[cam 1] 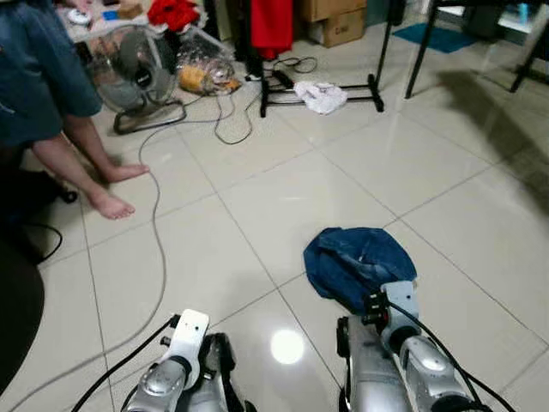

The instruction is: Hang hanger

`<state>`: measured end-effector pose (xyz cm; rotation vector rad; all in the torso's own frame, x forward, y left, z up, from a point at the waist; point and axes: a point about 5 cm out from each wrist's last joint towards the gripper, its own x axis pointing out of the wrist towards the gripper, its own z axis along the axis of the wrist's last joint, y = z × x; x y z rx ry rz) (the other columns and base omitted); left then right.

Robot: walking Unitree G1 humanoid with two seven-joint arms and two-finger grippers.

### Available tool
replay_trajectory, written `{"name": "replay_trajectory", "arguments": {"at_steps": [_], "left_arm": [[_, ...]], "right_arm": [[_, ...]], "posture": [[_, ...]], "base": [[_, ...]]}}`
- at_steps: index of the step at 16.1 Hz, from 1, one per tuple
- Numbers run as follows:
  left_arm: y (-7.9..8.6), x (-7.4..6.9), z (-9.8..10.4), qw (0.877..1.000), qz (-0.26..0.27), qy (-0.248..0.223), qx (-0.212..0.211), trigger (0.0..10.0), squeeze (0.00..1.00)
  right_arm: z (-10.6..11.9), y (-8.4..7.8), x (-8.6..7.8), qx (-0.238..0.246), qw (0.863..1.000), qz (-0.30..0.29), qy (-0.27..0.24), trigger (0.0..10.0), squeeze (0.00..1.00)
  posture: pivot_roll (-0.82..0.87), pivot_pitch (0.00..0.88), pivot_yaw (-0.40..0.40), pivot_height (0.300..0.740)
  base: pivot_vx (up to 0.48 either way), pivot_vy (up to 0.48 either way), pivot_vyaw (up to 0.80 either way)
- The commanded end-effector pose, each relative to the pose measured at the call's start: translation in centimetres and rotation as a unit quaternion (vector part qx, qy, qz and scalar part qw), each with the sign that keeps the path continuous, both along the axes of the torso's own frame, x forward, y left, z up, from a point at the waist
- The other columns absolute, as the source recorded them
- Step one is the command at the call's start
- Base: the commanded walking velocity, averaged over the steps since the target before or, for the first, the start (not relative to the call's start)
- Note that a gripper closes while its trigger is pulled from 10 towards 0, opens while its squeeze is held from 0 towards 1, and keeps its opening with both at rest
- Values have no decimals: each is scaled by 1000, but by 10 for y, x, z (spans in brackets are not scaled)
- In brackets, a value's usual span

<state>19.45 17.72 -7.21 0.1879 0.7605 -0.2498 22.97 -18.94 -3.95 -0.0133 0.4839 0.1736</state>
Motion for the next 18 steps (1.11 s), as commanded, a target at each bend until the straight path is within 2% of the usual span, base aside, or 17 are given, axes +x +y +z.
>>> {"name": "replay_trajectory", "arguments": {"at_steps": [1,8,10,12,18], "left_arm": [[-2,-16,-9,999,-6,37,1,10000,0],[-2,-17,-10,999,-3,40,0,10000,0],[-3,-16,-9,999,-5,38,0,10000,0],[-4,-15,-9,999,-6,36,-1,10000,0],[-6,-14,-9,999,-9,34,-3,10000,0]], "right_arm": [[0,-1,0,-2,1000,-1,2,10000,0],[-1,-1,-1,-1,1000,-2,6,10000,0],[-1,-1,-1,0,1000,-3,5,10000,0],[-1,-2,-1,1,1000,-4,4,10000,0],[0,0,-1,2,1000,8,-3,10000,0]], "posture": [[-194,27,123,543],[-194,29,124,543],[-195,29,125,543],[-195,31,123,543],[-194,32,119,543]], "base": [[0,0,0],[0,480,-676],[0,375,0],[0,249,0],[0,0,0]]}}
